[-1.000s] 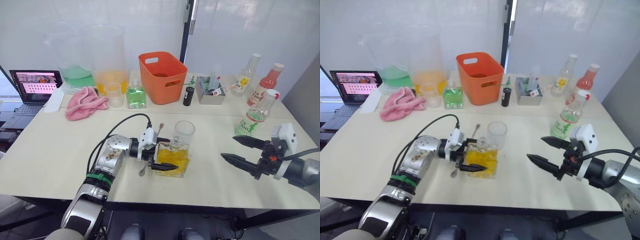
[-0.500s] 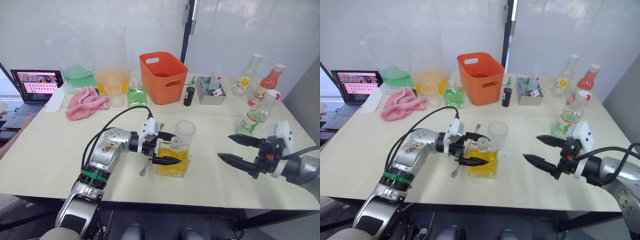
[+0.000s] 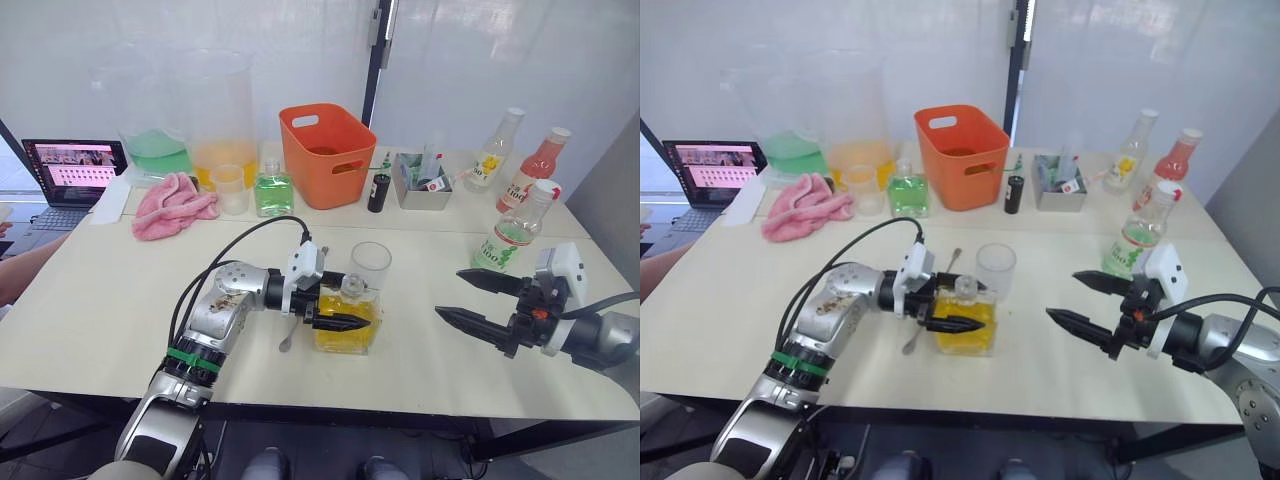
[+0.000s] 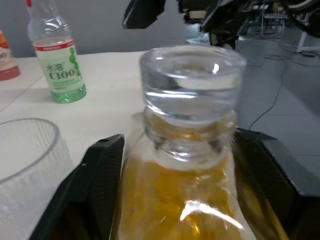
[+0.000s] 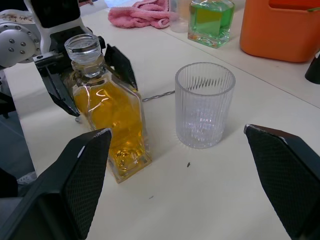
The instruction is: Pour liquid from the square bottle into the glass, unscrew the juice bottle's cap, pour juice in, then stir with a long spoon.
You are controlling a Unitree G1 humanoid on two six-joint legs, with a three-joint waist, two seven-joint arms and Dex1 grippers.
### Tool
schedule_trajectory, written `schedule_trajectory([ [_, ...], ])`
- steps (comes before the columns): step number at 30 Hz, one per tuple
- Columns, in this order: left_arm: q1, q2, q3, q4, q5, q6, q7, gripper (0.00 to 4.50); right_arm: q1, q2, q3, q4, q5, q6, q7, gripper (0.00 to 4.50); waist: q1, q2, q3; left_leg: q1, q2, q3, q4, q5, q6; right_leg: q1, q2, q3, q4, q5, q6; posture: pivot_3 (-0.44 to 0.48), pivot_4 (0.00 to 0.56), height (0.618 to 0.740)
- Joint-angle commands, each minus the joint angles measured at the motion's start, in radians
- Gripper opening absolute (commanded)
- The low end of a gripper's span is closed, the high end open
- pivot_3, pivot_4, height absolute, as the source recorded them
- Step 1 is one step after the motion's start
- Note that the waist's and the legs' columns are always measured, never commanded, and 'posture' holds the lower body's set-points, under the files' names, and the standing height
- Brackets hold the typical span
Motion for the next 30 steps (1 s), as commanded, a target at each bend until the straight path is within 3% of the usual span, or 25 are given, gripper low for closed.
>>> schedule_trajectory([
  [1, 0.003, 0.010, -0.015, -0.010, -0.005, -0.001, -0.021, 2.94, -0.043, -0.014, -0.002, -0.046, 0.025, 0.007, -0.019, 4.50, 0.000, 0.000, 0.000, 0.000, 0.000, 0.000, 0.000, 0.000, 0.000, 0.000, 0.000, 0.000, 0.000, 0.000, 0.000, 0.000, 0.150, 0.739],
  [9, -0.005, 0.006, -0.015, 0.017, -0.001, -0.026, -0.014, 2.94, -0.254, 0.045, 0.204, -0.187, 0.120, 0.120, -0.146, 4.50, -0.003, 0.001, 0.000, 0.001, 0.001, -0.001, 0.000, 0.000, 0.000, 0.000, 0.001, 0.000, 0.000, 0.000, 0.000, 0.000, 0.150, 0.739],
  [14, -0.014, 0.005, -0.018, 0.021, 0.000, -0.034, -0.017, 2.94, -0.396, 0.142, 0.376, -0.151, 0.046, 0.158, -0.246, 4.50, -0.001, 0.001, 0.000, 0.000, 0.000, -0.002, 0.000, 0.000, 0.000, 0.000, 0.000, 0.000, 0.000, 0.000, 0.000, 0.000, 0.150, 0.739],
  [28, -0.028, 0.005, -0.021, 0.030, 0.008, -0.051, -0.016, 2.94, -0.456, 0.209, 0.426, -0.076, 0.009, 0.160, -0.232, 4.50, -0.001, 0.001, 0.000, 0.000, 0.000, -0.001, 0.000, 0.000, 0.000, 0.000, 0.001, 0.000, 0.000, 0.000, 0.000, 0.000, 0.150, 0.739],
  [30, -0.028, 0.005, -0.020, 0.030, 0.008, -0.052, -0.015, 2.94, -0.454, 0.210, 0.427, -0.077, 0.007, 0.162, -0.229, 3.93, -0.002, 0.001, 0.000, 0.000, 0.001, -0.001, 0.000, 0.000, 0.000, 0.000, 0.001, 0.000, 0.000, 0.000, 0.000, 0.000, 0.150, 0.739],
])
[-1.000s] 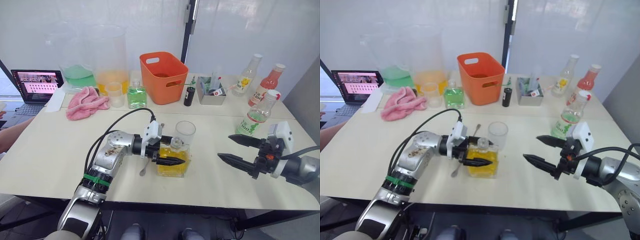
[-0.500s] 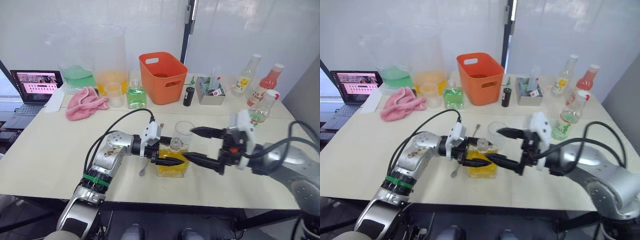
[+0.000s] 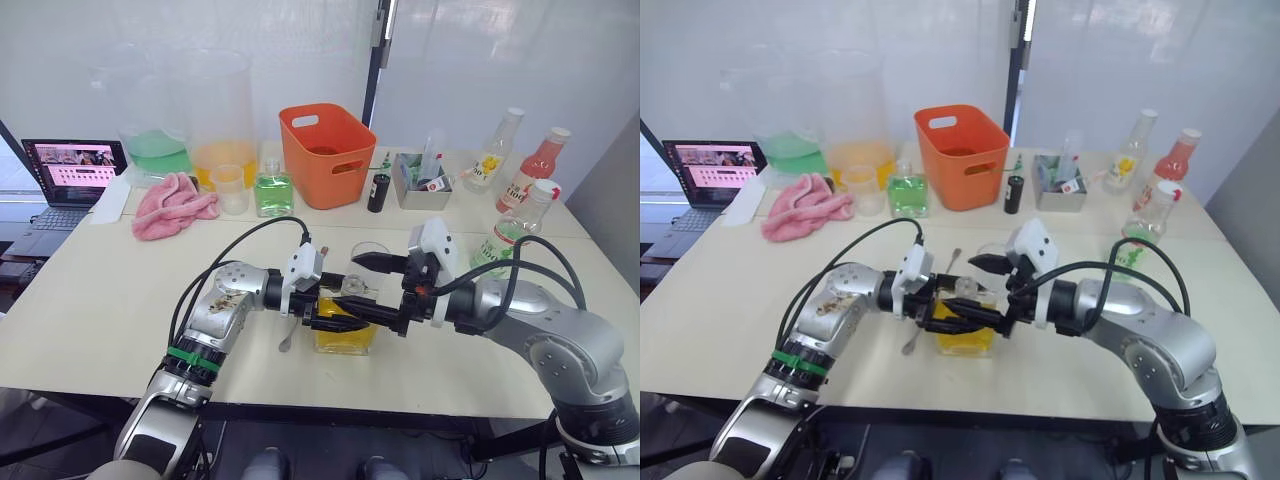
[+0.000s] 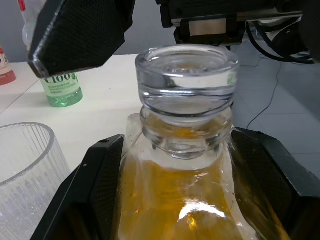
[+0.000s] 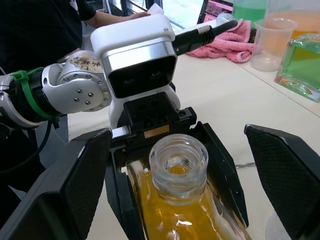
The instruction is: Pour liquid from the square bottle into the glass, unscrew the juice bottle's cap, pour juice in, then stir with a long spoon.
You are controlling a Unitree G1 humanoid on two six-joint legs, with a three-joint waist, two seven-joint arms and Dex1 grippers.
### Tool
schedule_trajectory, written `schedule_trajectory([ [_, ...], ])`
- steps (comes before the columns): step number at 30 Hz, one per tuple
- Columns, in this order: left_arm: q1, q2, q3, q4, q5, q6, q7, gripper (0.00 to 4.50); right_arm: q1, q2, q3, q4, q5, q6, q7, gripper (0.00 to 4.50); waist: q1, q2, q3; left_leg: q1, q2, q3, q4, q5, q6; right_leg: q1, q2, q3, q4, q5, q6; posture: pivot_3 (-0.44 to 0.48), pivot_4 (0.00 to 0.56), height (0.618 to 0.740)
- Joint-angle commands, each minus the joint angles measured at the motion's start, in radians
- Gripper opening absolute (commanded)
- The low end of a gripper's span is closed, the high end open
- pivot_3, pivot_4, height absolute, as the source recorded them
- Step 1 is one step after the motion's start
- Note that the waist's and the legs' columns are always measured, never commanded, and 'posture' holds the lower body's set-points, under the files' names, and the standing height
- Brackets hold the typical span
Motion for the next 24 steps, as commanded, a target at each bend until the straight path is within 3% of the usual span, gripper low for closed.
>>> schedule_trajectory([
  [1, -0.017, 0.001, -0.011, -0.002, 0.013, -0.013, -0.001, 2.94, -0.010, 0.004, -0.014, -0.013, 0.004, -0.001, 0.006, 3.63, 0.000, 0.000, 0.000, 0.000, 0.000, 0.000, 0.000, 0.000, 0.000, 0.000, 0.000, 0.000, 0.000, 0.000, 0.000, 0.000, 0.150, 0.739],
  [7, -0.020, 0.003, -0.011, -0.003, 0.015, -0.015, -0.001, 2.94, -0.002, 0.008, -0.012, -0.011, -0.003, -0.005, 0.009, 1.63, 0.000, 0.000, 0.000, 0.000, 0.000, 0.000, 0.000, 0.000, 0.000, 0.000, 0.000, 0.000, 0.000, 0.000, 0.000, 0.000, 0.150, 0.739],
  [8, -0.019, 0.004, -0.012, -0.004, 0.016, -0.015, -0.002, 2.94, -0.004, 0.011, -0.015, -0.014, 0.001, -0.005, 0.007, 1.63, 0.000, 0.000, 0.000, 0.000, 0.000, 0.000, 0.000, 0.000, 0.000, 0.000, 0.000, 0.000, 0.000, 0.000, 0.000, 0.000, 0.150, 0.739],
  [9, -0.019, 0.005, -0.013, -0.005, 0.016, -0.015, -0.003, 2.94, -0.005, 0.012, -0.017, -0.018, 0.005, -0.004, 0.007, 1.14, -0.001, 0.000, 0.000, 0.000, 0.000, 0.000, 0.000, 0.000, 0.000, 0.000, 0.000, 0.000, 0.000, 0.000, 0.000, 0.000, 0.150, 0.739],
  [15, -0.019, 0.007, -0.015, -0.004, 0.019, -0.019, -0.005, 2.94, -0.009, 0.002, -0.048, -0.039, 0.031, 0.003, 0.008, 1.06, -0.001, 0.000, 0.000, 0.000, 0.000, 0.000, 0.000, 0.000, 0.000, 0.000, 0.000, 0.000, 0.000, 0.000, 0.000, 0.000, 0.150, 0.739],
  [24, -0.016, 0.009, -0.020, -0.005, 0.020, -0.022, -0.005, 2.94, -0.075, -0.008, -0.200, -0.080, 0.192, 0.048, -0.087, 1.06, 0.000, 0.000, 0.000, -0.001, 0.000, -0.002, 0.000, 0.000, 0.000, -0.001, 0.000, 0.000, 0.000, 0.000, 0.000, 0.000, 0.150, 0.739],
])
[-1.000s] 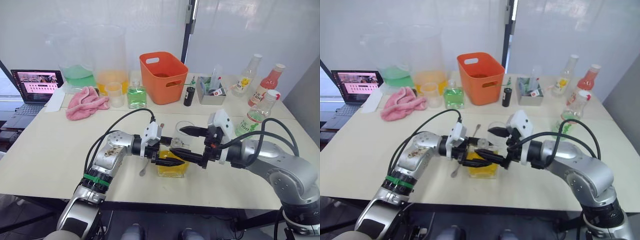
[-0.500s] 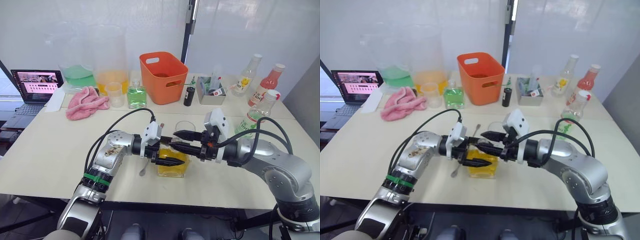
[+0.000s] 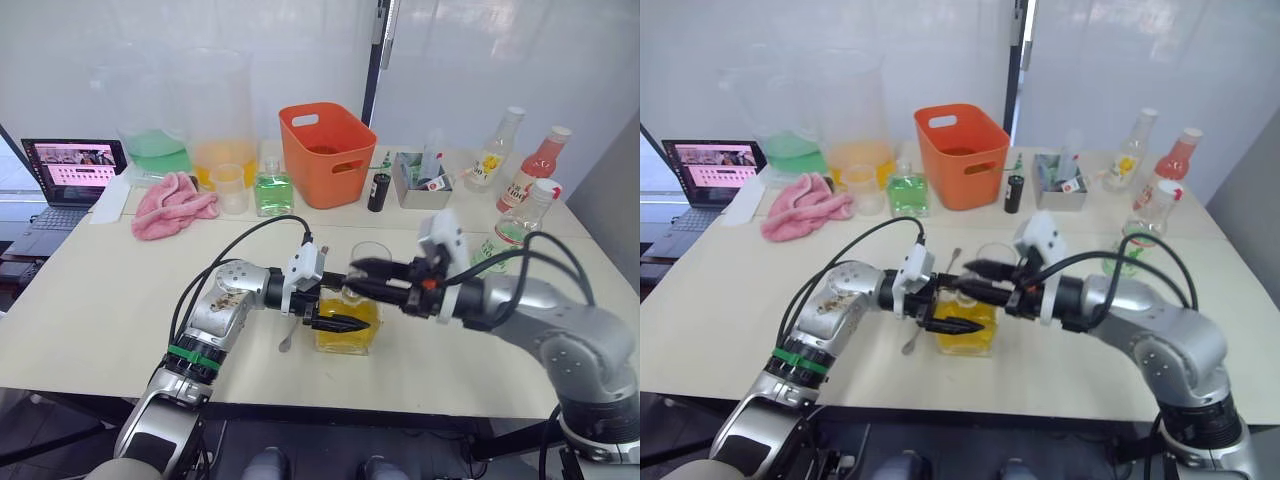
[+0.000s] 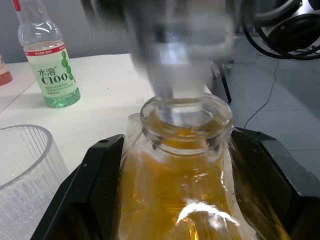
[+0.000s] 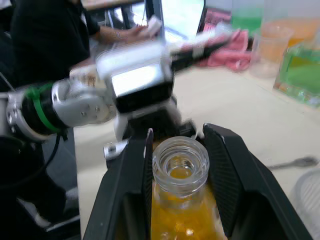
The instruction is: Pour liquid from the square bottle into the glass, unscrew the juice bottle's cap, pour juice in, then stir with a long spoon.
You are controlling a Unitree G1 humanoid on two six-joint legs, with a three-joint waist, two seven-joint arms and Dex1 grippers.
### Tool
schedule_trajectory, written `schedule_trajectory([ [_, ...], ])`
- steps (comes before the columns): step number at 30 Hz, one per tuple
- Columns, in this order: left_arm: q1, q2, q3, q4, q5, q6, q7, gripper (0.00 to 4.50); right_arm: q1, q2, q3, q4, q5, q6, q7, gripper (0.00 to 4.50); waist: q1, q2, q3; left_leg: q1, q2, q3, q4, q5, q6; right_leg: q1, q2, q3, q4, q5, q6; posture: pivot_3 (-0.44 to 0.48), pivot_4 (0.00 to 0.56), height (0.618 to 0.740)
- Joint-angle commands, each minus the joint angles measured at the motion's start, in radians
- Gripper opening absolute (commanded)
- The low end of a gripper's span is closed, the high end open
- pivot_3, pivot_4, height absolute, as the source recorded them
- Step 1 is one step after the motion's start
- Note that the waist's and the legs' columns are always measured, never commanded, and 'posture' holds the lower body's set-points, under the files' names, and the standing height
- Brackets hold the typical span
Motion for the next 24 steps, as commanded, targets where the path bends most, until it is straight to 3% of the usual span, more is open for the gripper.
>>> schedule_trajectory([
  [1, -0.007, 0.004, -0.012, -0.007, 0.016, -0.015, 0.001, 2.94, -0.020, 0.000, -0.077, -0.046, 0.076, 0.002, -0.057, 1.06, 0.001, 0.000, 0.000, 0.000, 0.000, 0.000, 0.000, 0.000, 0.000, 0.000, 0.000, 0.000, 0.000, 0.000, 0.000, 0.000, 0.150, 0.739],
  [5, -0.004, 0.004, -0.012, -0.011, 0.015, -0.015, 0.003, 2.94, 0.043, -0.023, -0.166, -0.048, 0.088, 0.008, -0.158, 1.06, 0.003, 0.000, 0.000, 0.000, 0.000, 0.000, 0.000, 0.000, 0.000, 0.001, 0.000, 0.000, 0.000, 0.000, 0.000, 0.000, 0.150, 0.739],
  [10, -0.001, 0.009, -0.008, -0.015, 0.010, -0.017, 0.004, 2.94, 0.286, -0.037, -0.279, 0.047, -0.142, -0.048, -0.321, 1.06, 0.003, 0.000, 0.000, 0.000, 0.000, 0.002, 0.000, 0.000, 0.000, 0.002, -0.001, 0.000, -0.001, 0.000, 0.000, 0.000, 0.150, 0.739],
  [13, 0.002, 0.012, -0.008, -0.017, 0.007, -0.019, 0.002, 2.94, 0.409, 0.023, -0.293, 0.124, -0.309, -0.156, -0.408, 1.06, 0.002, 0.001, 0.000, 0.000, -0.001, 0.004, -0.001, 0.000, 0.000, 0.001, 0.000, 0.001, -0.002, 0.000, 0.000, 0.000, 0.150, 0.739],
  [16, 0.002, 0.018, -0.005, -0.016, 0.003, -0.019, -0.002, 2.94, 0.527, 0.153, -0.296, 0.214, -0.457, -0.323, -0.488, 1.06, 0.000, 0.002, -0.001, 0.000, -0.001, 0.006, -0.001, 0.000, 0.000, 0.001, 0.001, 0.001, -0.002, 0.000, 0.000, 0.000, 0.150, 0.739],
  [24, -0.001, 0.022, -0.003, -0.009, 0.003, -0.023, -0.006, 2.94, 0.564, 0.277, -0.266, 0.352, -0.627, -0.493, -0.537, 1.06, -0.015, 0.007, -0.002, 0.001, -0.001, 0.006, -0.001, 0.000, 0.000, 0.002, 0.002, 0.003, -0.001, 0.000, 0.000, 0.000, 0.150, 0.739],
])
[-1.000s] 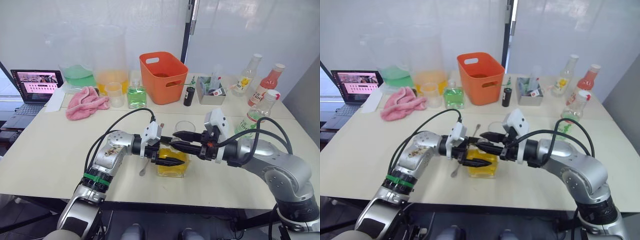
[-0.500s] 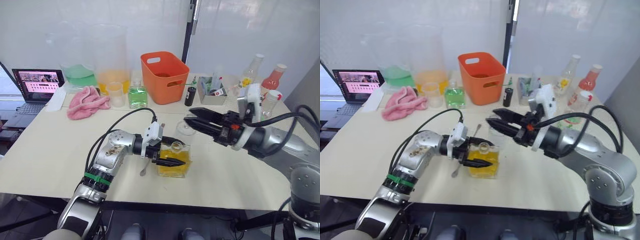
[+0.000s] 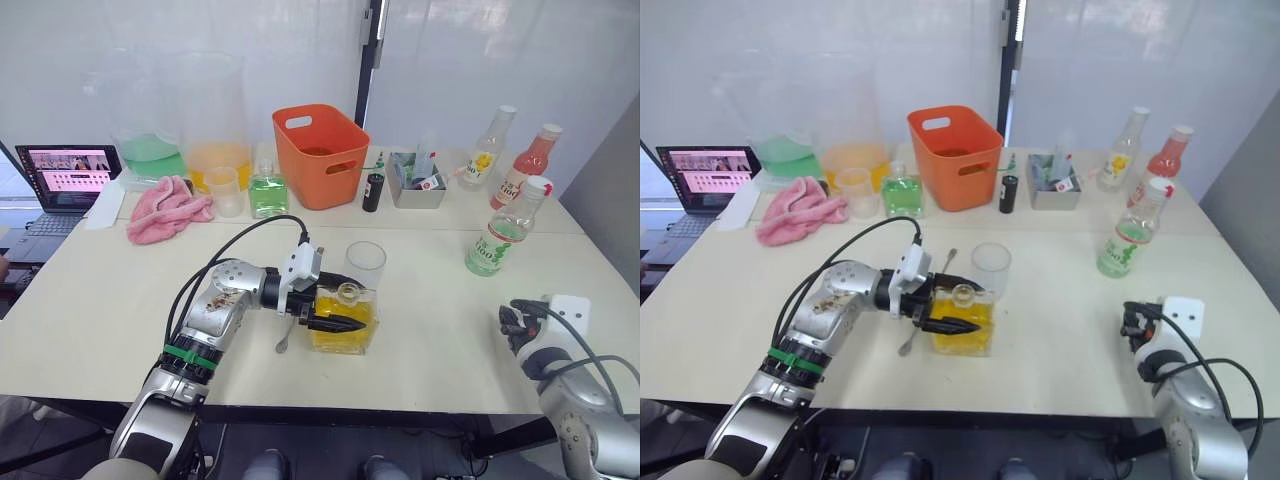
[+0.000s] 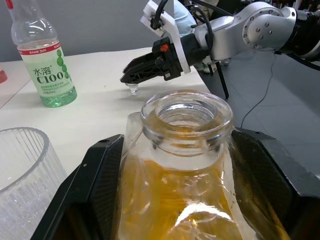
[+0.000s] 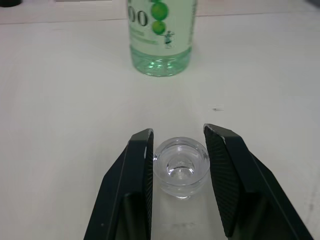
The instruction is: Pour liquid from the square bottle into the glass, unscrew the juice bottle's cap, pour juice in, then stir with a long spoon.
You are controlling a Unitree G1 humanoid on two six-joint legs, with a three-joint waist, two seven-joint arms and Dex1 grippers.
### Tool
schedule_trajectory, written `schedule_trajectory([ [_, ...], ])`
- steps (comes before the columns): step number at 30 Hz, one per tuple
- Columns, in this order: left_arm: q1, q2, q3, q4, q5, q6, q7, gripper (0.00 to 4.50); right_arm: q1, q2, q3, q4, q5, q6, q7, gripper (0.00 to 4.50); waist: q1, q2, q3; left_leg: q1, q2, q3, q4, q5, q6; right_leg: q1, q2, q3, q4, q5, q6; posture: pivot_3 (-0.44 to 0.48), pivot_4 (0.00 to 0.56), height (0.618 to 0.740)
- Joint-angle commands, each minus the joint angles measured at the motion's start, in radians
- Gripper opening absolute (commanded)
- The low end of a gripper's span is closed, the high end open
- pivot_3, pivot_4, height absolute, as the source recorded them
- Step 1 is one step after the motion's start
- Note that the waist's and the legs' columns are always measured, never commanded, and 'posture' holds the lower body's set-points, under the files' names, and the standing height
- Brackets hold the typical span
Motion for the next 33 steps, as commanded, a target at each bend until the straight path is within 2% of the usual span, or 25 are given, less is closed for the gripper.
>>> schedule_trajectory([
  [1, -0.004, 0.002, -0.002, -0.007, 0.010, -0.020, -0.001, 2.94, -0.005, 0.022, -0.008, 0.009, -0.029, -0.052, 0.000, 1.06, -0.001, 0.000, 0.000, 0.000, 0.000, 0.000, 0.000, 0.000, 0.000, 0.000, 0.000, 0.000, 0.000, 0.000, 0.000, 0.000, 0.150, 0.739],
  [19, -0.017, 0.001, 0.003, 0.011, 0.012, -0.029, 0.000, 2.94, -0.029, 0.061, -0.008, 0.021, -0.031, -0.001, 0.017, 1.06, -0.003, 0.000, 0.000, 0.000, 0.000, -0.001, 0.000, 0.000, 0.000, 0.001, 0.000, 0.000, 0.000, 0.000, 0.000, 0.000, 0.150, 0.739],
  [20, -0.018, 0.002, 0.003, 0.011, 0.012, -0.029, 0.000, 2.94, -0.032, 0.065, -0.010, 0.017, -0.031, -0.003, 0.013, 2.11, -0.003, 0.000, 0.000, 0.000, 0.000, 0.000, 0.000, 0.000, 0.000, 0.001, 0.000, 0.000, 0.000, 0.000, 0.000, 0.000, 0.150, 0.739],
  [27, -0.010, 0.009, 0.005, 0.011, 0.005, -0.022, -0.005, 2.94, -0.037, 0.079, -0.021, -0.030, -0.055, -0.017, -0.019, 4.46, -0.003, 0.001, 0.000, 0.000, 0.000, -0.001, 0.000, 0.000, 0.000, 0.001, 0.000, 0.000, 0.000, 0.000, 0.000, 0.000, 0.150, 0.739],
  [33, -0.003, 0.014, 0.007, -0.003, -0.005, -0.011, -0.011, 2.94, -0.025, 0.072, -0.054, -0.097, -0.058, -0.005, -0.044, 4.49, -0.004, 0.001, 0.000, 0.000, 0.000, -0.001, 0.000, 0.000, 0.000, 0.000, 0.000, 0.000, 0.000, 0.000, 0.000, 0.000, 0.150, 0.739],
])
